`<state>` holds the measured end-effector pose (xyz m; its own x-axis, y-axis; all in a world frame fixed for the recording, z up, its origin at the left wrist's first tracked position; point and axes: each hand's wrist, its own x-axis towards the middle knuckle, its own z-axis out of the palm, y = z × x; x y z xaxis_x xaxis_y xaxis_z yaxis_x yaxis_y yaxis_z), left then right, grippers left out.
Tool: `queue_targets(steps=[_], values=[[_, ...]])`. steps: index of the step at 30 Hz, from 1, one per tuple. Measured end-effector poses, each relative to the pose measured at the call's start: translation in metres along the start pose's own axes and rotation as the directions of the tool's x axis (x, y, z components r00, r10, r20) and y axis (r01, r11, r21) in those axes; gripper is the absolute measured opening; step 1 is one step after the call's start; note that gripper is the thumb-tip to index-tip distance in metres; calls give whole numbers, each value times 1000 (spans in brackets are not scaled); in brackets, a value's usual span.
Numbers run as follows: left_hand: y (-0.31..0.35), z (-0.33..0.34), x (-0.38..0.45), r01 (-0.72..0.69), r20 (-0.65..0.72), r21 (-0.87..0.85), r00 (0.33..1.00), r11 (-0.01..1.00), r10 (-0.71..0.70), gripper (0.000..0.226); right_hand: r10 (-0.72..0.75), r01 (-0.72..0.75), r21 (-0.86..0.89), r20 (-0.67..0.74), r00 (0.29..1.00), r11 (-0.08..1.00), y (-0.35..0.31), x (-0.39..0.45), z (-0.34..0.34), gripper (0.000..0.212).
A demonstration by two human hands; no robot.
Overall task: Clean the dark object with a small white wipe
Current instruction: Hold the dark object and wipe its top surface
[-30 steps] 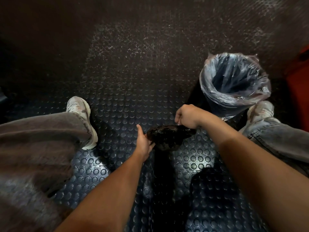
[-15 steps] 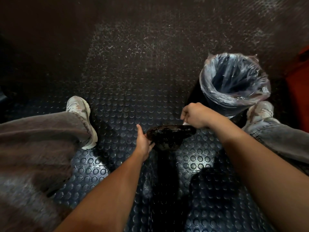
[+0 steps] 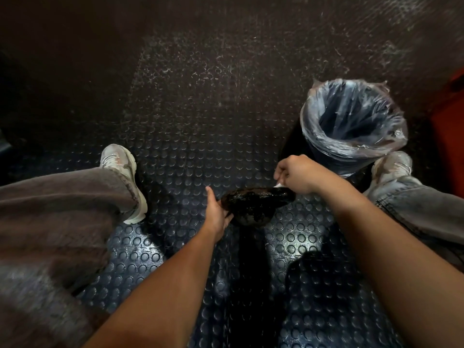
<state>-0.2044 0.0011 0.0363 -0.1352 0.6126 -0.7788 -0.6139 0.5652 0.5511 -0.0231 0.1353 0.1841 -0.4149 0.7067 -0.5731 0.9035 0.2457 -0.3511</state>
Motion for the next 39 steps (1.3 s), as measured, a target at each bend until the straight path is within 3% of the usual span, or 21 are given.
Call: queue_targets(steps=[5, 11, 14, 17, 21, 26, 30, 33, 37, 39], values=[[0, 1, 1, -1, -5, 6, 1000, 1000, 1, 101, -40, 26, 101, 133, 990, 994, -23, 17, 6, 19], [1, 1, 1, 3, -11, -1, 1000, 1000, -3, 99, -127, 115, 250, 31, 991, 961, -6, -11, 3, 13], [1, 0, -1, 4, 0, -7, 1000, 1000, -4, 99, -81, 85, 114, -41, 996, 990, 5, -14, -3, 19], [1, 0, -1, 4, -1, -7, 1000, 1000, -4, 99, 14, -14, -15, 10, 1000, 1000, -1, -1, -4, 27], [1, 1, 1, 4, -1, -6, 1000, 1000, -4, 100, -31, 17, 108, 132, 991, 994, -20, 12, 0, 18], [-2, -3, 5, -4, 15, 1, 1000, 1000, 4, 104, -127, 108, 271, 50, 991, 956, -7, -8, -1, 15], [-2, -3, 3, -11, 20, 3, 1000, 1000, 11, 101, -25, 31, 158, -39, 999, 987, 11, -13, -1, 18], [-1, -2, 1, -12, 28, -3, 1000, 1000, 12, 100, 57, -56, 54, -11, 998, 997, 3, 1, 2, 23], [-2, -2, 2, -14, 39, 2, 999, 1000, 14, 102, -8, -6, 130, 110, 994, 992, -21, 13, 5, 18], [-2, -2, 3, -12, 39, 4, 999, 1000, 12, 102, -64, 46, 171, 101, 993, 984, -23, 7, 3, 14]])
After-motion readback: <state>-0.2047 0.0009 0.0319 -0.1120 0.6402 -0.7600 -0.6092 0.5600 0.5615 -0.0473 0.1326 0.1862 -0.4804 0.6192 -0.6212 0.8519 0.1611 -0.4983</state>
